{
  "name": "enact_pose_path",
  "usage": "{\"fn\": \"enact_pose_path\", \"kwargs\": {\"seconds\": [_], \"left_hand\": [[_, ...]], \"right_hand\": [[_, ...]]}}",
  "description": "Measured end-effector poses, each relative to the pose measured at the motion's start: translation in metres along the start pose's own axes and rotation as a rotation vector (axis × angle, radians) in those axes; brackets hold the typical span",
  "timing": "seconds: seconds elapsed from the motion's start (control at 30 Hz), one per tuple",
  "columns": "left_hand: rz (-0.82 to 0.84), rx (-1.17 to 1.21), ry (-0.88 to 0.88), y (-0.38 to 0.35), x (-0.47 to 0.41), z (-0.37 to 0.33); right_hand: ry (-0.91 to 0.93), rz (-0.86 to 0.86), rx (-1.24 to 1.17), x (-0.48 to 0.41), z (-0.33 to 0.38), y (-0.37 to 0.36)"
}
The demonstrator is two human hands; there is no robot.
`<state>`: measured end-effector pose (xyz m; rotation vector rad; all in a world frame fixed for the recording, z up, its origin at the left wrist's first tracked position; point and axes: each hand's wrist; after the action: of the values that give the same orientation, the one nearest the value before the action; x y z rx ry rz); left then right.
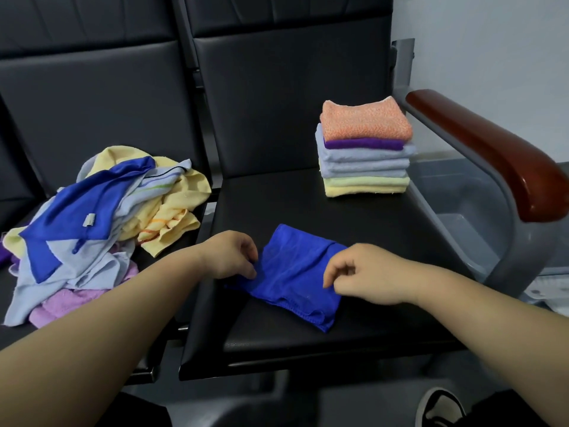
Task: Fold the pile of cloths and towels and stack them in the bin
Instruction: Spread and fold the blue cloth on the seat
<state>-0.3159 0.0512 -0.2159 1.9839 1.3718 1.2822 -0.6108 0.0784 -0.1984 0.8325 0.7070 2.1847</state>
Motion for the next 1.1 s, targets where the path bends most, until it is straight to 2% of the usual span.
{"fn": "enact_pose_path", "kwargs": {"seconds": [0.07, 0.2, 0.33, 0.47, 0.57, 0.8, 1.1], "left_hand": [[-0.001, 0.023, 0.011, 0.001, -0.006, -0.006], [-0.121, 0.103, 0.057, -0.003, -0.026, -0.014], [-0.207, 0.175, 0.086, -0.007, -0.047, -0.023], [-0.194, 0.121, 0.08, -0.01, -0.06, -0.037], [-0.215, 0.023, 0.047, -0.011, -0.069, -0.04], [-0.315, 0.033, 0.078, -0.009, -0.079, -0.028], [-0.363, -0.097, 0.116, -0.015, -0.082, -0.029]], "right_hand": [[-0.05, -0.082, -0.017, -0.002, -0.007, 0.005], [-0.234, -0.247, -0.039, -0.015, -0.023, 0.01], [-0.416, -0.292, -0.213, -0.025, -0.03, 0.011], [-0.505, -0.318, -0.403, -0.037, -0.033, 0.007], [-0.549, -0.341, -0.498, -0.044, -0.036, 0.007], [-0.606, -0.375, -0.566, -0.051, -0.046, 0.016], [-0.596, -0.372, -0.391, -0.052, -0.042, 0.021]]}}
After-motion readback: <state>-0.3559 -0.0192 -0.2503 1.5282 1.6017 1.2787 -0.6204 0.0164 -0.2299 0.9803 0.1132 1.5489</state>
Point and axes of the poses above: each hand's wrist, its own x-axis away from the middle knuckle, its own y-axis out of the back of the hand, z = x × y, and after that the axes turned 4 degrees about z, right-handed
